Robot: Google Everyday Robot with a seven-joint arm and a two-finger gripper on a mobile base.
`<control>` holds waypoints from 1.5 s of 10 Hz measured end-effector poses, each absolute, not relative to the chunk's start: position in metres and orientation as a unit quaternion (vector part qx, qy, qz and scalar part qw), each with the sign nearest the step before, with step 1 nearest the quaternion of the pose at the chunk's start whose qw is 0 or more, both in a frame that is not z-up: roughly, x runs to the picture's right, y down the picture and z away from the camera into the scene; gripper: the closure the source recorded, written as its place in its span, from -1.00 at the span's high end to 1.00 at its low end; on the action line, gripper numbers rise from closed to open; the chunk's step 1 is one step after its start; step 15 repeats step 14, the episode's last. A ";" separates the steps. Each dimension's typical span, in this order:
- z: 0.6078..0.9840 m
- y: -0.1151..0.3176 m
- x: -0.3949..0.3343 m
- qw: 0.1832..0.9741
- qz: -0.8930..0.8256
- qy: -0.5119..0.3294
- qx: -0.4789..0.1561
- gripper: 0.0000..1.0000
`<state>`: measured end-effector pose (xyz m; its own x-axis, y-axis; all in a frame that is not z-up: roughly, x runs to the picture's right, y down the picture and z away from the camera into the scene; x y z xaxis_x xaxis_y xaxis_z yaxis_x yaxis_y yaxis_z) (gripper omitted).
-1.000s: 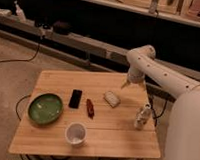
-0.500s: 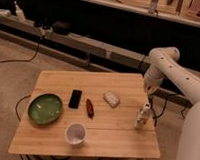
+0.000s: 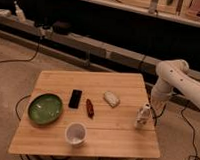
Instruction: Knock the bottle over
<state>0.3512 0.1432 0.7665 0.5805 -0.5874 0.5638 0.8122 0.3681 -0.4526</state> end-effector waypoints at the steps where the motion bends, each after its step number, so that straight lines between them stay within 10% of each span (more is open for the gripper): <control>1: 0.757 0.152 0.356 0.813 -0.424 -0.144 -0.371 -1.00; 6: 0.745 0.180 0.330 0.821 -0.400 -0.144 -0.381 -1.00; 12: 0.786 0.032 0.050 0.771 -0.537 -0.300 -0.164 -0.84; 15: 0.786 0.024 0.039 0.768 -0.541 -0.305 -0.153 -0.84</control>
